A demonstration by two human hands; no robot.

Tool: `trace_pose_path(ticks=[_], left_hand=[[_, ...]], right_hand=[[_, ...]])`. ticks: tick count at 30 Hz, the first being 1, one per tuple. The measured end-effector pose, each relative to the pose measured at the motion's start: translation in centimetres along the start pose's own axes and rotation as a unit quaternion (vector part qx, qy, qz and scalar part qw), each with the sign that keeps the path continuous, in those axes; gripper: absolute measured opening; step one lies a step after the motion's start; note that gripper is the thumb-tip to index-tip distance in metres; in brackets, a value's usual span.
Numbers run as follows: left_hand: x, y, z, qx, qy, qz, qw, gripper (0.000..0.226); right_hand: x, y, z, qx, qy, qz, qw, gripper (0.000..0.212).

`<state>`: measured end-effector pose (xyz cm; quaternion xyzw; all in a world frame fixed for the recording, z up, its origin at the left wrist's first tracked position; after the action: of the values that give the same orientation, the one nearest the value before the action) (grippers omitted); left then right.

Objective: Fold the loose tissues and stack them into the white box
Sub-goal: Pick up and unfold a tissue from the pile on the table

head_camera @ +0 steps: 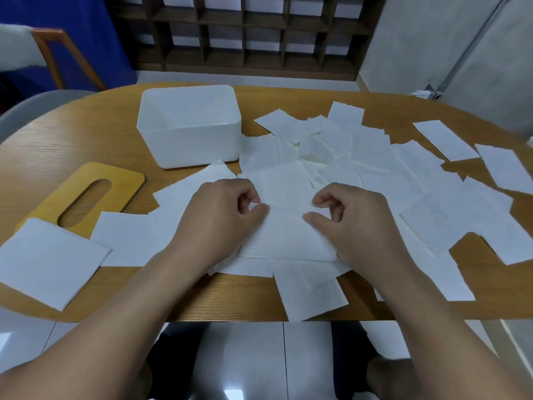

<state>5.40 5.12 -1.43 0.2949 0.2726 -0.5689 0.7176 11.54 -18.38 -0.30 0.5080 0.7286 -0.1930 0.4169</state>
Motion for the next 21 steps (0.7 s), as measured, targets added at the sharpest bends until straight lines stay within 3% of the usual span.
trace_pose_path(ticks=[8, 14, 21], left_hand=[[-1.1, -0.3, 0.0, 0.037, 0.031, 0.028, 0.998, 0.006], [-3.9, 0.2, -2.3, 0.007, -0.010, 0.036, 0.999, 0.018], [-5.1, -0.4, -4.1, 0.004, 0.002, 0.063, 0.998, 0.019]], right_hand=[[0.5, 0.2, -0.9, -0.020, 0.001, 0.049, 0.999, 0.018], [3.0, 0.5, -4.2, -0.049, 0.069, -0.014, 0.996, 0.003], [6.3, 0.8, -8.4, -0.085, 0.085, -0.054, 0.991, 0.012]])
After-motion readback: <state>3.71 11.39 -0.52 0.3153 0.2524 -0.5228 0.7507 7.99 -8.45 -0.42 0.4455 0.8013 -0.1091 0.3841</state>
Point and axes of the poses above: each hand's wrist, its own y-axis towards the middle knuckle, its own x-axis out of the palm, z = x × y, the point moved 3 cm from there along y, towards the middle knuckle, and after that the axes turned 5 degrees about -z, right-handed, at the moved point
